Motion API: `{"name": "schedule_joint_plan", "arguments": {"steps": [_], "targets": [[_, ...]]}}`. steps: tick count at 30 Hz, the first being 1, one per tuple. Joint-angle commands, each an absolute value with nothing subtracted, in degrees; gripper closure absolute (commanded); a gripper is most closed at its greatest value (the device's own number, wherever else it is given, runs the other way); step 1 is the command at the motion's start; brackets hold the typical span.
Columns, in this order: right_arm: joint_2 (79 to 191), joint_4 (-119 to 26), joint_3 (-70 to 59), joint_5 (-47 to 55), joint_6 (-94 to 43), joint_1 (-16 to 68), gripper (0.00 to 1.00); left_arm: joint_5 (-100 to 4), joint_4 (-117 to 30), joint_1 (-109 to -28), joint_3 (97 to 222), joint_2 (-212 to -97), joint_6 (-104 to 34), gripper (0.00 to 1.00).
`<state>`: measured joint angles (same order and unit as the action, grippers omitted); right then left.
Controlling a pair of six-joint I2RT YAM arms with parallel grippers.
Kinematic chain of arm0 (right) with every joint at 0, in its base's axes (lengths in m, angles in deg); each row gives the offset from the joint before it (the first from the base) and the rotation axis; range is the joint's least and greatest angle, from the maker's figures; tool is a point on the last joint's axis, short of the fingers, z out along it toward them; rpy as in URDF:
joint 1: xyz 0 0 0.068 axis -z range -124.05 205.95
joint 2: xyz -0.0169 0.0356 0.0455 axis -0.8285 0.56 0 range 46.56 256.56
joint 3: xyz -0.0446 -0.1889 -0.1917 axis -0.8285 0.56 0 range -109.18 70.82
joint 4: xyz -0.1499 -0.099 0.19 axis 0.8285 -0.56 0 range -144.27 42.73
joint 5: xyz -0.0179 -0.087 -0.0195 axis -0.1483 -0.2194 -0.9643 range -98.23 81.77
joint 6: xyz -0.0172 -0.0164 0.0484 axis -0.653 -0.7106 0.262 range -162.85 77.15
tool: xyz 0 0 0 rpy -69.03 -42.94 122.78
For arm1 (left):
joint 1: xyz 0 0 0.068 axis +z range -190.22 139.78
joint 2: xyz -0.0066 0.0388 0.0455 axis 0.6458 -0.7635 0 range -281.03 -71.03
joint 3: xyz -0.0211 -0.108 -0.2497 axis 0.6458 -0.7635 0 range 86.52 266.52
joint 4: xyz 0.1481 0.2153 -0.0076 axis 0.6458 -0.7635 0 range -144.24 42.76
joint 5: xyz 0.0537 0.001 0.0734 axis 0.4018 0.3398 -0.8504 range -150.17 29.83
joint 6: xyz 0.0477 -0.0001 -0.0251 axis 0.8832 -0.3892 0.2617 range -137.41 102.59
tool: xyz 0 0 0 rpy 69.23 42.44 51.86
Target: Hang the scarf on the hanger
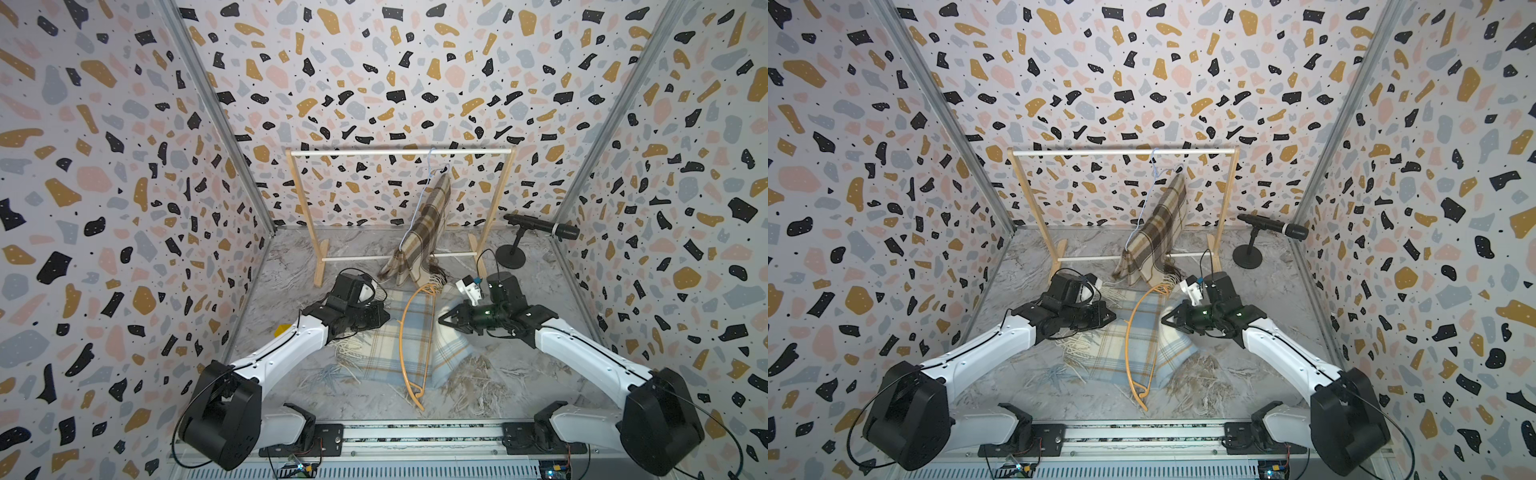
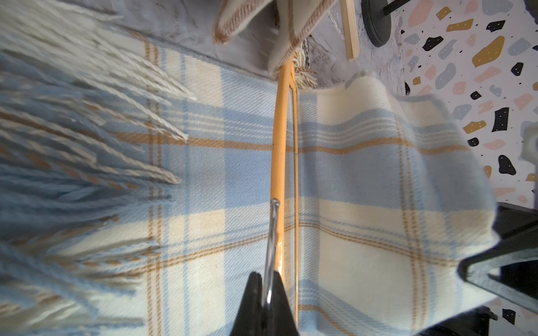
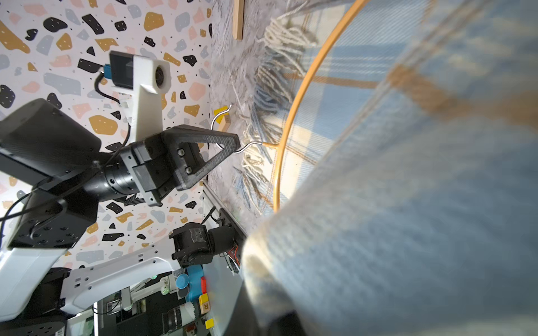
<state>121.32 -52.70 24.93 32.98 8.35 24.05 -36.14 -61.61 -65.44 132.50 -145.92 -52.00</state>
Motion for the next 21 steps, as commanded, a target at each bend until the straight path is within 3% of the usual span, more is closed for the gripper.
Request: {"name": "schedule_joint_plan", "arguments": {"steps": [1, 8, 15, 18, 21], "targets": [[126.9, -40.9, 23.0, 27.4, 15.3, 20.2, 1.00, -36.4, -58.5, -65.9, 132.8, -144.3, -52.8, 1.00], [139.4, -31.5, 21.0, 22.1, 20.0, 14.6, 1.00, -35.2, -59.1, -66.7, 133.8, -140.9, -54.3, 1.00], [151.2, -21.6, 15.5, 26.9, 24.1, 9.6, 1.00, -35.3, -60.6, -66.7, 133.8, -140.6, -53.4, 1.00], [150.8, -21.3, 15.9, 26.6, 23.6, 8.8, 1.00, -35.6, -60.9, -66.7, 134.0, -140.8, -53.3, 1.00], [146.2, -28.2, 17.0, 24.6, 18.7, 10.0, 0.86, -35.8, -61.3, -66.7, 134.2, -140.9, -53.0, 1.00]]}}
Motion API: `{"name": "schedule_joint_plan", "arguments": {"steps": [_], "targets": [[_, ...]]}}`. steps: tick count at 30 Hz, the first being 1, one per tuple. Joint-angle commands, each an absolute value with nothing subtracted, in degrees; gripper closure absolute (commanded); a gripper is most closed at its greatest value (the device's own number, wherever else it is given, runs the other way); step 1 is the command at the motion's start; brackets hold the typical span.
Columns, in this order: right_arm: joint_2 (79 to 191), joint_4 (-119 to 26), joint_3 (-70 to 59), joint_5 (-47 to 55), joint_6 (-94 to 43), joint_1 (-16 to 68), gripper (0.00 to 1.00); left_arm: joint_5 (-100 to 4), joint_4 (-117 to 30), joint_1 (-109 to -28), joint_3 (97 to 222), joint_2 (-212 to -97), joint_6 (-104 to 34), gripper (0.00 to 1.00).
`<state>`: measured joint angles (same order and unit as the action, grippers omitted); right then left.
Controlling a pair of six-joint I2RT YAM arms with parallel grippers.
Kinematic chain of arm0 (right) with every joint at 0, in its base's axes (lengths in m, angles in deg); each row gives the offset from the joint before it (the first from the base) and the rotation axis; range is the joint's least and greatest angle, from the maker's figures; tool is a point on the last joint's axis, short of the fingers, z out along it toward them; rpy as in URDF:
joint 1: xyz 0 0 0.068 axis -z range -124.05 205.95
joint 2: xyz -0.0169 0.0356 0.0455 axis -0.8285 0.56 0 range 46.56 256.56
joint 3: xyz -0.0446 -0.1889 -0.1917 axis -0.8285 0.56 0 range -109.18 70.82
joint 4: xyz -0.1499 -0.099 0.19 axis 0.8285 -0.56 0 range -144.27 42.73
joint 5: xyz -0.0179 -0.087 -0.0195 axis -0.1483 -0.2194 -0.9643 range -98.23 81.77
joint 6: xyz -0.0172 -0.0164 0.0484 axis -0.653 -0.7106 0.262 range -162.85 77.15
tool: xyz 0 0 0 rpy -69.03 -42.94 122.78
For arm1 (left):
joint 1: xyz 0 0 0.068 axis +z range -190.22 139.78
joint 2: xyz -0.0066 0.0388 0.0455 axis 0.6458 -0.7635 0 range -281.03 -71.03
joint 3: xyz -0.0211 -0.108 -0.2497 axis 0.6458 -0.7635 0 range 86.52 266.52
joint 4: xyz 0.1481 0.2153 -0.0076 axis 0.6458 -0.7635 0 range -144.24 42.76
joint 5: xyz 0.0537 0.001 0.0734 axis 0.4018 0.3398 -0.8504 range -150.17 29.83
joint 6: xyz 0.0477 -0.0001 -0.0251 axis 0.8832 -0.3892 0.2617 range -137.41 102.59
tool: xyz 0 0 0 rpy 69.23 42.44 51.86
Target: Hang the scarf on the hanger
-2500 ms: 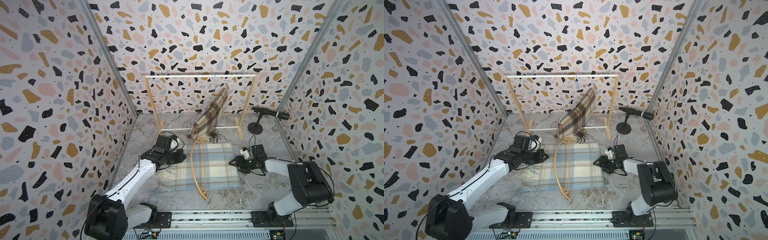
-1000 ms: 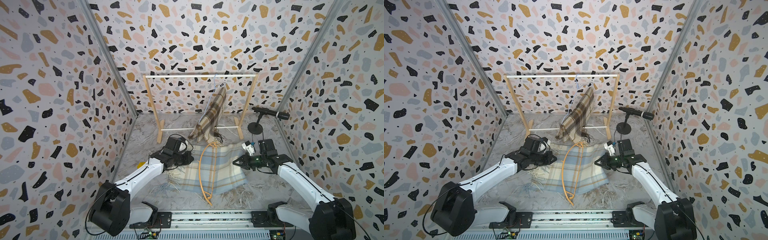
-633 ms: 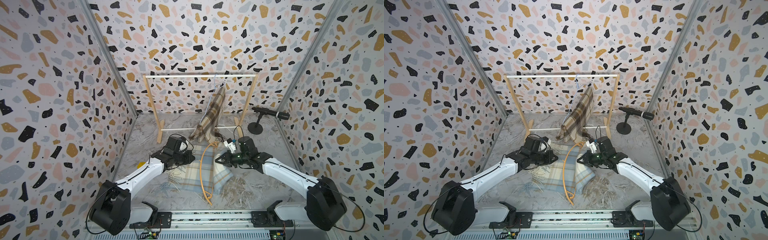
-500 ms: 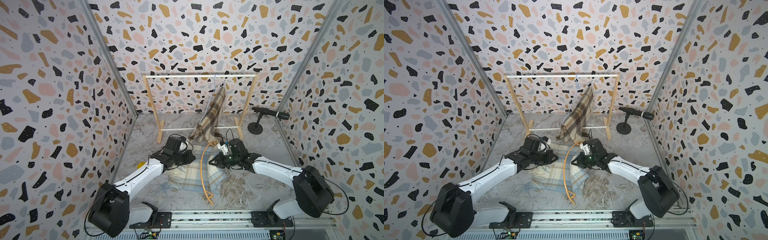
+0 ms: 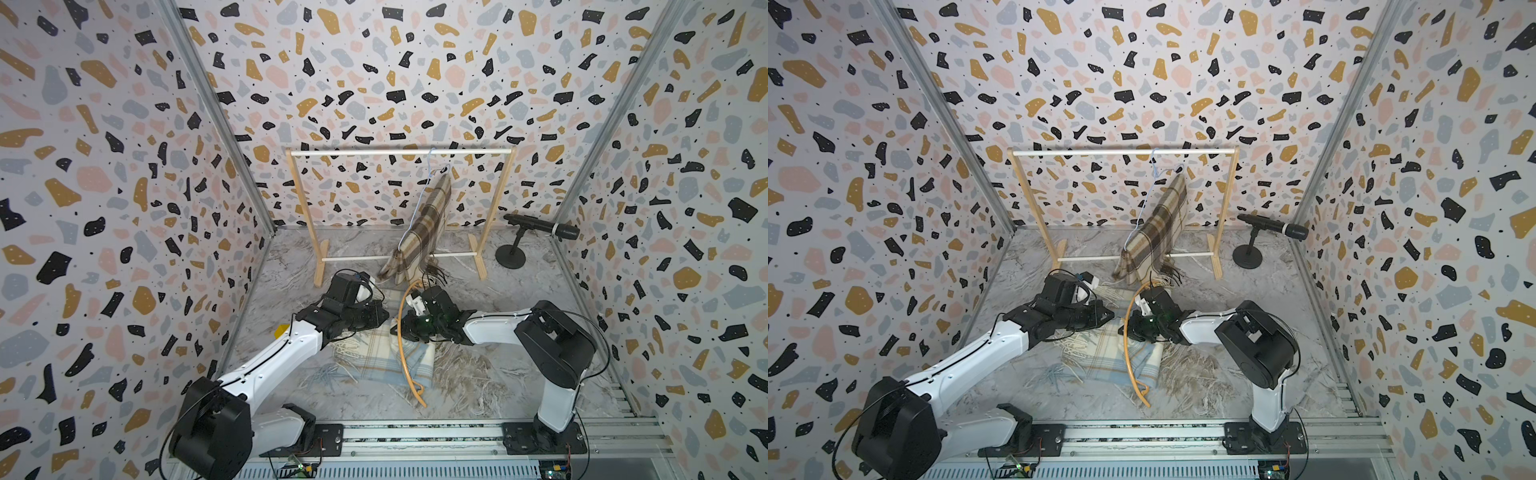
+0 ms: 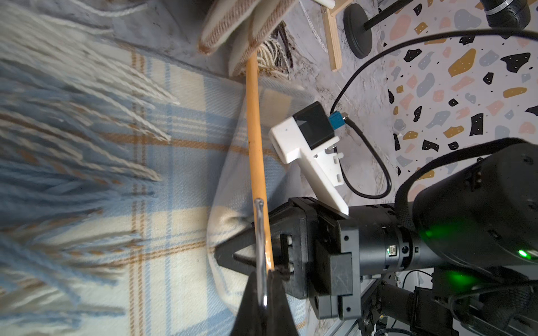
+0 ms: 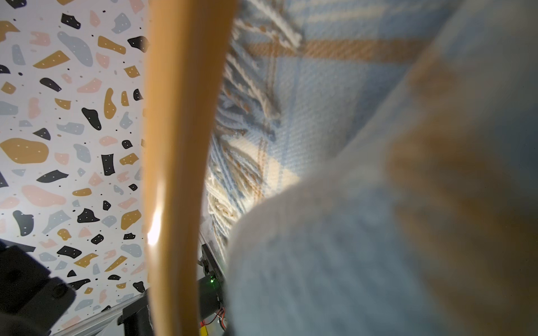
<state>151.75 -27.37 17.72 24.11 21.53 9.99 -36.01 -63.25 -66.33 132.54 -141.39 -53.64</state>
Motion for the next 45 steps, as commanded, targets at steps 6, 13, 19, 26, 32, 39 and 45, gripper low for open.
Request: {"name": "schedule_joint_plan", "arguments": {"steps": [6, 13, 19, 26, 32, 39, 45], "targets": [[136.6, -44.1, 18.2, 22.5, 9.5, 13.1, 0.61, -37.2, -62.9, -66.7, 135.0, -140.9, -51.8, 1.00], [130.6, -49.0, 18.6, 21.2, 6.9, 15.2, 0.50, -37.2, -63.7, -66.7, 135.5, -140.9, -51.3, 1.00], [136.5, -42.5, 15.4, 24.8, 15.0, 16.1, 0.46, -36.8, -64.4, -66.7, 136.2, -140.9, -50.8, 1.00], [142.8, -37.2, 13.6, 24.2, 21.2, 15.8, 0.49, -36.1, -64.5, -66.7, 136.6, -141.0, -50.6, 1.00], [145.7, -37.7, 10.5, 24.6, 21.4, 14.3, 0.50, -35.7, -64.7, -66.7, 136.8, -141.3, -50.2, 1.00], [146.2, -37.4, 10.1, 23.2, 21.1, 14.3, 0.52, -35.4, -64.9, -66.7, 136.8, -141.3, -50.1, 1.00], [148.7, -36.5, 8.6, 24.6, 22.6, 13.1, 0.61, -34.8, -64.5, -66.7, 137.0, -141.2, -49.8, 1.00]]}}
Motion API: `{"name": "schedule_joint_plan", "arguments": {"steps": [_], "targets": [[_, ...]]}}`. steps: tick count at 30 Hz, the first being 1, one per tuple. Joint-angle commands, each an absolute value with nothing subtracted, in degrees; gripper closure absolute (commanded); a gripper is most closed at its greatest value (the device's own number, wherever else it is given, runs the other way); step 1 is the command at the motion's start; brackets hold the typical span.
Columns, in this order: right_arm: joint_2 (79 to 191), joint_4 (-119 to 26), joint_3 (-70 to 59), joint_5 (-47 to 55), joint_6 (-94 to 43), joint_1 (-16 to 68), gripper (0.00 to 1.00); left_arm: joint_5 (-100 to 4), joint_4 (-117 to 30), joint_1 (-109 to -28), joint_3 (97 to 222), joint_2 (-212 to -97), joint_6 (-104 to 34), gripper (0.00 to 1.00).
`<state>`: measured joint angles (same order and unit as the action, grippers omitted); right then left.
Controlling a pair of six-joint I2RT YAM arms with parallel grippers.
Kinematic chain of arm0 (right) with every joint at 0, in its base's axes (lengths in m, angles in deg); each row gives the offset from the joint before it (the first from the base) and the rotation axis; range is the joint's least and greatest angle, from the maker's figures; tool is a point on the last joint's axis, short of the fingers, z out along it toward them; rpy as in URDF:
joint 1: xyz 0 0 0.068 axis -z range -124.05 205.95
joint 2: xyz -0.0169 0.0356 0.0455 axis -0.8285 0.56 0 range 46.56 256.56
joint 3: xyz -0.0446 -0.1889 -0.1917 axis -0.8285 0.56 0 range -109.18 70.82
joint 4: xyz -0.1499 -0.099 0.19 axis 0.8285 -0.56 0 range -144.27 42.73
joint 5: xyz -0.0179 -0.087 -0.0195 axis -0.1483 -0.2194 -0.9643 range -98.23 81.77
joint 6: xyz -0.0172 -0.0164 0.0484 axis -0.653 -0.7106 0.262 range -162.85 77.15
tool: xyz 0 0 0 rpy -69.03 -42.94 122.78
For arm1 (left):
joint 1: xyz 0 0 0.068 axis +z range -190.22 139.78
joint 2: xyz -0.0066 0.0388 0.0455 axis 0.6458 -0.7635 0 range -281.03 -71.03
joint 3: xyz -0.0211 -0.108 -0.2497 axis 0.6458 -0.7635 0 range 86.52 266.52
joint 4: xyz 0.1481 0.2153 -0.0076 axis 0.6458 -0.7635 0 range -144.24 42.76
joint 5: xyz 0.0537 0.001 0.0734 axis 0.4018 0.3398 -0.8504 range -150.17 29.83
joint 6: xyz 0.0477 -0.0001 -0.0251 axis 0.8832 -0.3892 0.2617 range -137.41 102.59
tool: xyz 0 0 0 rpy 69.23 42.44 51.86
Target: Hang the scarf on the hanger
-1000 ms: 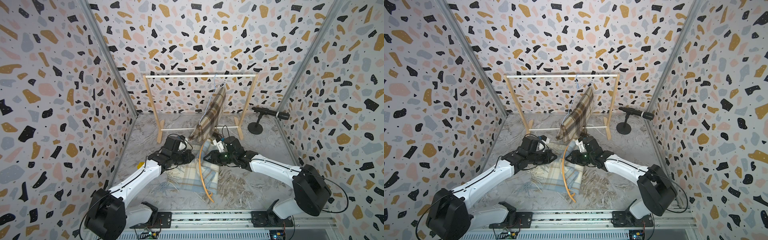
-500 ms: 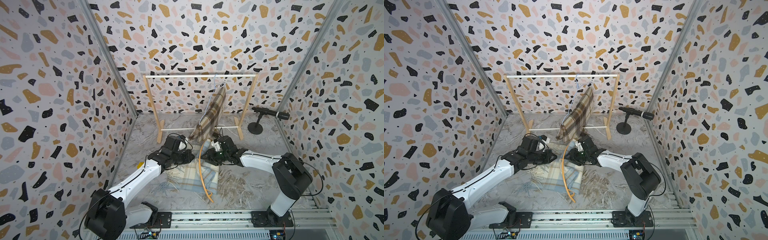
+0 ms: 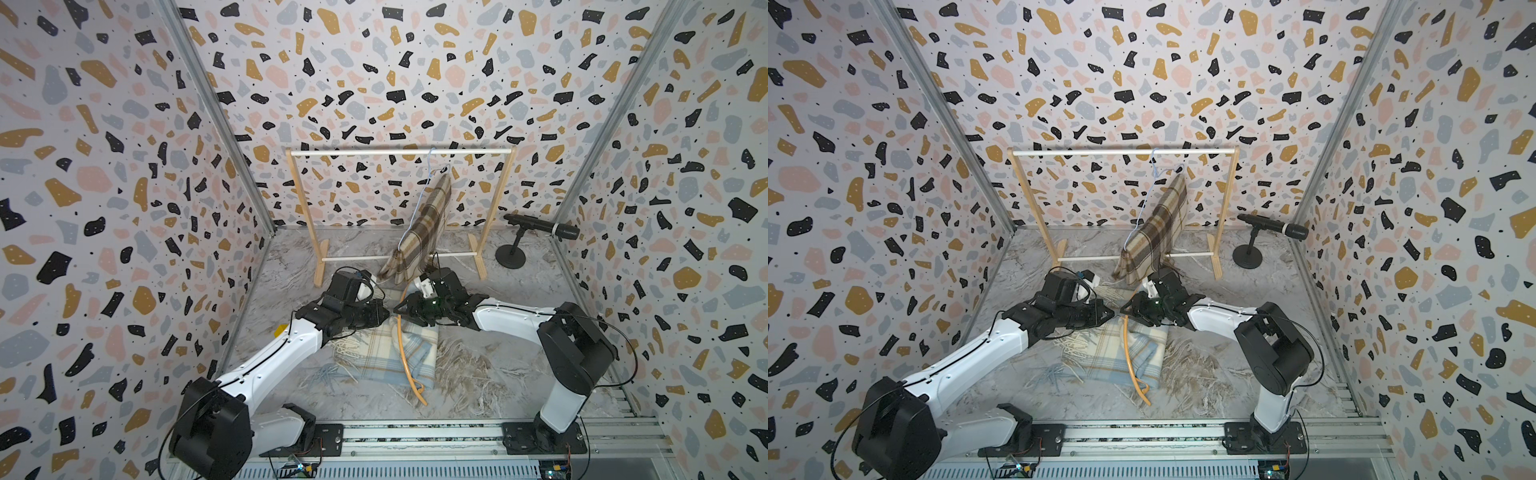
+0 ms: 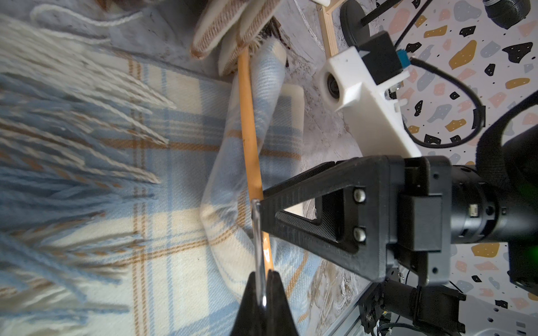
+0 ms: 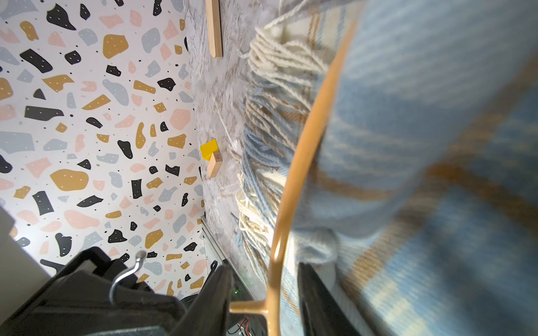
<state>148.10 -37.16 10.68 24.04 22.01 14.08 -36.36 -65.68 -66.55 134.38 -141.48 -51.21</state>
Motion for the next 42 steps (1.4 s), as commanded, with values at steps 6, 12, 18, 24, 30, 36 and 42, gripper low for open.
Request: {"name": "schedule_joint_plan", "arguments": {"steps": [6, 12, 18, 24, 30, 36, 42], "targets": [[148.9, -36.8, 9.1, 25.2, 22.6, 12.6, 0.82, -34.7, -65.9, -66.7, 137.9, -140.6, -48.4, 1.00], [146.8, -37.5, 11.1, 25.1, 22.0, 13.3, 1.00, -38.5, -68.5, -66.7, 137.9, -137.1, -47.5, 0.94], [143.9, -36.9, 13.1, 27.0, 20.9, 15.4, 1.00, -46.3, -72.6, -65.8, 135.8, -128.7, -47.3, 0.59], [142.4, -32.5, 15.7, 30.9, 21.5, 17.3, 1.00, -48.2, -72.6, -62.2, 130.8, -122.8, -50.2, 0.33], [141.5, -30.5, 17.8, 31.4, 21.7, 17.7, 1.00, -35.5, -64.0, -61.9, 126.6, -131.4, -54.7, 0.27], [141.5, -27.6, 19.0, 31.9, 23.4, 17.9, 1.00, -26.2, -49.1, -61.9, 124.4, -141.9, -57.6, 0.22], [141.3, -26.5, 19.3, 32.2, 24.0, 17.9, 1.00, -22.4, -43.4, -62.8, 125.3, -151.0, -58.9, 0.22]]}}
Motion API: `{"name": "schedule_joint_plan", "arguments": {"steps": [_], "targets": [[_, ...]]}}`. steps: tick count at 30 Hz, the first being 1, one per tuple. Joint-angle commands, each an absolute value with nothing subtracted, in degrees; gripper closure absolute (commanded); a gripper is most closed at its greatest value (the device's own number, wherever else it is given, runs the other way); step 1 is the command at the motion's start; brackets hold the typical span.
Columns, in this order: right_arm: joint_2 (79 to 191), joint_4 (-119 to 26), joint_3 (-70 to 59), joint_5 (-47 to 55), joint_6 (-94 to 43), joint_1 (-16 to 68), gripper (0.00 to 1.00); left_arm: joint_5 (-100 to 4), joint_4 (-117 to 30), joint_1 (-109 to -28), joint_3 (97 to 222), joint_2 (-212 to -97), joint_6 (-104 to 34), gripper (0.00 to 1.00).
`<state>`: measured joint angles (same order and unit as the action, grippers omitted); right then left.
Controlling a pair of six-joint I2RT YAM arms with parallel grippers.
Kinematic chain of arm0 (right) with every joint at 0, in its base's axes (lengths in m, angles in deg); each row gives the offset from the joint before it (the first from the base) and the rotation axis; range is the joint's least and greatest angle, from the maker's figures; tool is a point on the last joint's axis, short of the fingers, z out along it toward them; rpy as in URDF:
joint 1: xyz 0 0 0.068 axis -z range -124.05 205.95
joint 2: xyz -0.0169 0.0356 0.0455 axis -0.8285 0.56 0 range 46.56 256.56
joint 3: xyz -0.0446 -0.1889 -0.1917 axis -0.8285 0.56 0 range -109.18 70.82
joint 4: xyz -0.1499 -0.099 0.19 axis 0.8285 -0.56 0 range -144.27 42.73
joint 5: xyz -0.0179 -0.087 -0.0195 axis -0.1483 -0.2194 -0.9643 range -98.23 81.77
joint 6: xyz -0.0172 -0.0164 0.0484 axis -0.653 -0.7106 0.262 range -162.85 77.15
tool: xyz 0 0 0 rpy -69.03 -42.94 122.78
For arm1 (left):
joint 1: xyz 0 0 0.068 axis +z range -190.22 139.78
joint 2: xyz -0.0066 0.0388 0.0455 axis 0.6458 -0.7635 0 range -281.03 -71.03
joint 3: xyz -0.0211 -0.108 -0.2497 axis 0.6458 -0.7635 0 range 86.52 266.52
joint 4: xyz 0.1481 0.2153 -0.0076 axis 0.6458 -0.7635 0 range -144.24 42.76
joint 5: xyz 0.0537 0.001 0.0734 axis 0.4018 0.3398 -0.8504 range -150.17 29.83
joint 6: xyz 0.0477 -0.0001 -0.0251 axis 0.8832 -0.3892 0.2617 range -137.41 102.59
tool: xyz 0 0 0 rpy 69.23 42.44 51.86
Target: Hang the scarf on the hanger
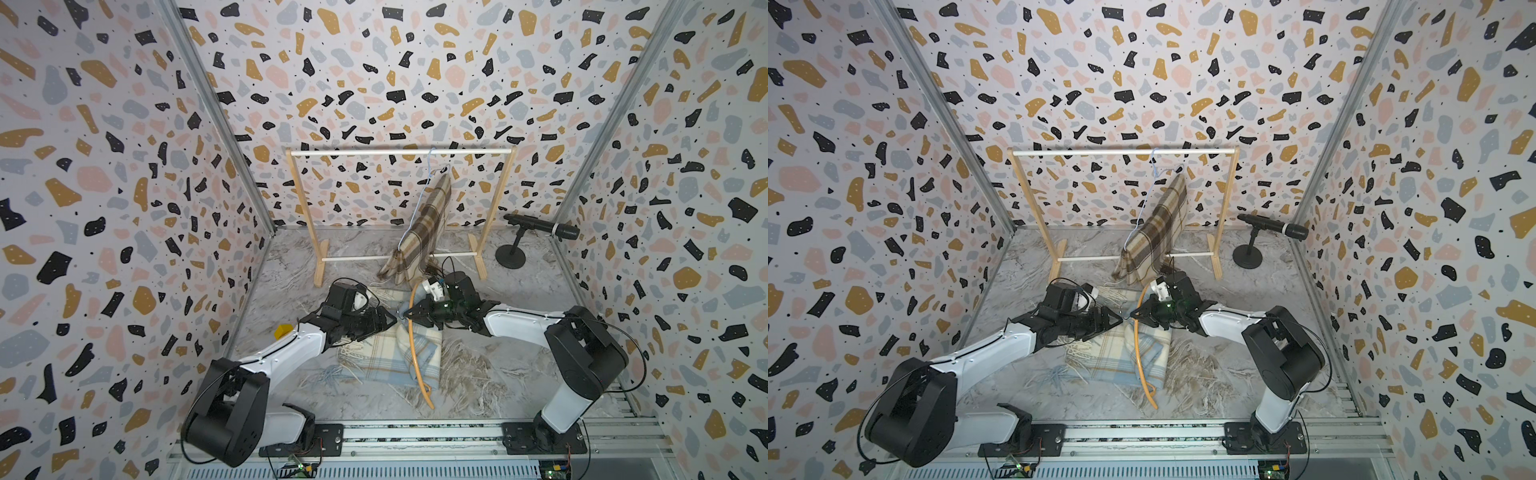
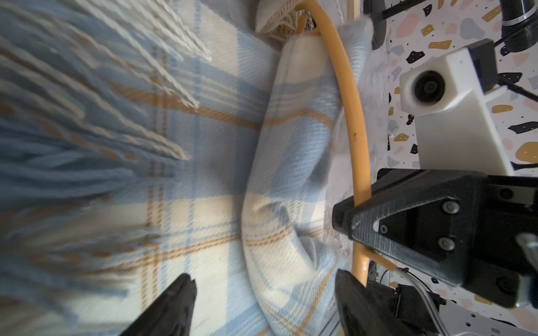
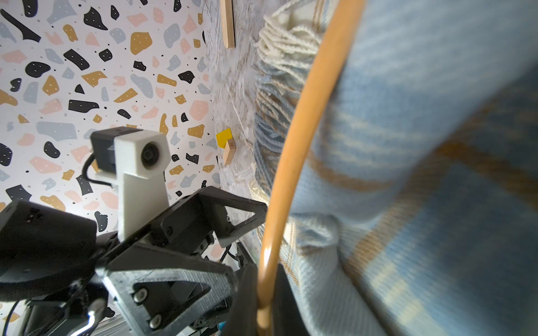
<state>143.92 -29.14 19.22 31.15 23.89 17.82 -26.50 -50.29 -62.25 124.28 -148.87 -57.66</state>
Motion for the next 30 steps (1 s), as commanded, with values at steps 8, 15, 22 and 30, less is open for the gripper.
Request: {"name": "schedule_joint_plan", "arguments": {"steps": [8, 15, 22, 30], "targets": [[140.6, -25.6, 20.2, 32.2, 24.6, 18.0, 1.00, -21.7, -37.6, -66.8, 127.1, -161.1, -61.1, 0.32], [138.5, -26.4, 20.5, 33.5, 24.7, 18.0, 1.00, -21.2, -36.6, -66.4, 127.5, -160.9, -61.2, 0.68], [135.2, -25.2, 20.7, 33.5, 29.5, 18.1, 1.00, -23.9, -57.5, -62.0, 131.7, -149.1, -49.7, 0.98], [135.2, -20.4, 21.0, 31.7, 35.7, 18.0, 1.00, -26.9, -86.5, -54.3, 143.2, -143.3, -32.3, 1.00]]}}
